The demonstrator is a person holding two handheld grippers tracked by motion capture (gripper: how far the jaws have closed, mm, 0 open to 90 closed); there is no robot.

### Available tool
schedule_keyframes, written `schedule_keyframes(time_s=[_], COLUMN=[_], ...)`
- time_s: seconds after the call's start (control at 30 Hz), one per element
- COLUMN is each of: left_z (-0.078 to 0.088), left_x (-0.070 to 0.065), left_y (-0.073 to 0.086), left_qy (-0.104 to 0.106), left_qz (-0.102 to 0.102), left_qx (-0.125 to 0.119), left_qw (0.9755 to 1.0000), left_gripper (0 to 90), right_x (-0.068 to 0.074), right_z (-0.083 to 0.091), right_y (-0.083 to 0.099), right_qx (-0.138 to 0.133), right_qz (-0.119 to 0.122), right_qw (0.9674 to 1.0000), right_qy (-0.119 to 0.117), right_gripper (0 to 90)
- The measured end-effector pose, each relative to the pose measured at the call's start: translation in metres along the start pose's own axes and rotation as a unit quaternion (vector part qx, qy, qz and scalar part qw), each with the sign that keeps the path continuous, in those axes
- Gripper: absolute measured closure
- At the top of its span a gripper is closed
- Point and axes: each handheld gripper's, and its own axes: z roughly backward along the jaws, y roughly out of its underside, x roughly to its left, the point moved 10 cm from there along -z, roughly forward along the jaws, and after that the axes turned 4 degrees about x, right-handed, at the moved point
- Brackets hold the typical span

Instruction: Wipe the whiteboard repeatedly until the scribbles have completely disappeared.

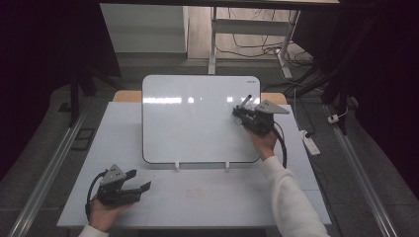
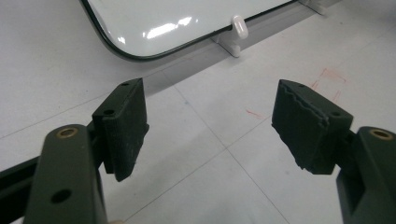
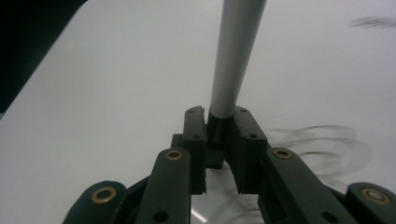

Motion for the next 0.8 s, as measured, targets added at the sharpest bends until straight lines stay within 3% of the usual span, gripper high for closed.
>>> schedule_keyframes(time_s=[0.07, 0.17, 0.3, 0.33, 0.37, 0.43, 0.47, 0.57, 0.63, 0.67, 0.7, 0.73, 0.77, 0.8], left_z=[-0.001, 0.000, 0.001, 0.001, 0.001, 0.001, 0.001, 0.001, 0.001, 0.001, 0.000, 0.000, 0.000, 0.000], left_x=[0.001, 0.000, 0.000, 0.001, 0.002, 0.002, 0.002, 0.000, 0.000, 0.001, 0.001, 0.002, 0.002, 0.002], left_y=[0.000, 0.000, 0.000, 0.000, 0.000, 0.001, 0.001, 0.000, 0.000, 0.000, 0.000, 0.001, 0.001, 0.001], left_qy=[-0.001, -0.001, 0.000, 0.000, -0.001, -0.001, -0.002, -0.001, 0.000, -0.001, 0.000, 0.000, -0.001, -0.001], left_qz=[0.003, 0.001, 0.000, 0.001, 0.003, 0.003, 0.003, -0.001, -0.002, -0.001, 0.001, 0.001, 0.002, 0.002], left_qx=[0.001, -0.001, -0.002, -0.002, -0.002, -0.001, -0.002, -0.003, -0.002, -0.002, -0.001, -0.001, 0.000, 0.000], left_qw=[1.0000, 1.0000, 1.0000, 1.0000, 1.0000, 1.0000, 1.0000, 1.0000, 1.0000, 1.0000, 1.0000, 1.0000, 1.0000, 1.0000], left_gripper=[27.4, 27.4, 27.4, 27.4, 27.4, 27.4, 27.4, 27.4, 27.4, 27.4, 27.4, 27.4, 27.4, 27.4], right_x=[-0.008, -0.031, -0.019, -0.007, -0.007, -0.028, -0.028, -0.058, -0.056, -0.041, -0.030, -0.023, -0.022, -0.022], right_z=[0.002, 0.007, 0.001, -0.002, -0.002, 0.003, 0.003, 0.011, 0.010, 0.004, 0.000, -0.002, -0.002, -0.002], right_y=[-0.004, -0.015, -0.012, -0.008, -0.008, -0.016, -0.016, -0.027, -0.027, -0.023, -0.020, -0.018, -0.017, -0.017], right_qx=[-0.008, -0.033, -0.024, -0.007, -0.007, -0.028, -0.028, -0.057, -0.056, -0.041, -0.028, -0.018, -0.014, -0.014], right_qz=[-0.005, -0.046, -0.036, -0.004, -0.004, -0.031, -0.031, -0.079, -0.077, -0.060, -0.048, -0.029, -0.018, -0.018], right_qw=[0.9998, 0.9969, 0.9987, 0.9999, 0.9999, 0.9979, 0.9979, 0.9928, 0.9932, 0.9970, 0.9984, 0.9994, 0.9997, 0.9997], right_qy=[0.020, 0.055, 0.028, 0.015, 0.015, 0.049, 0.049, 0.070, 0.068, 0.029, 0.002, -0.007, 0.001, 0.001], right_gripper=[77.7, 77.7, 77.8, 77.7, 77.7, 77.8, 77.8, 77.7, 77.7, 77.7, 77.7, 77.7, 77.7, 77.7])
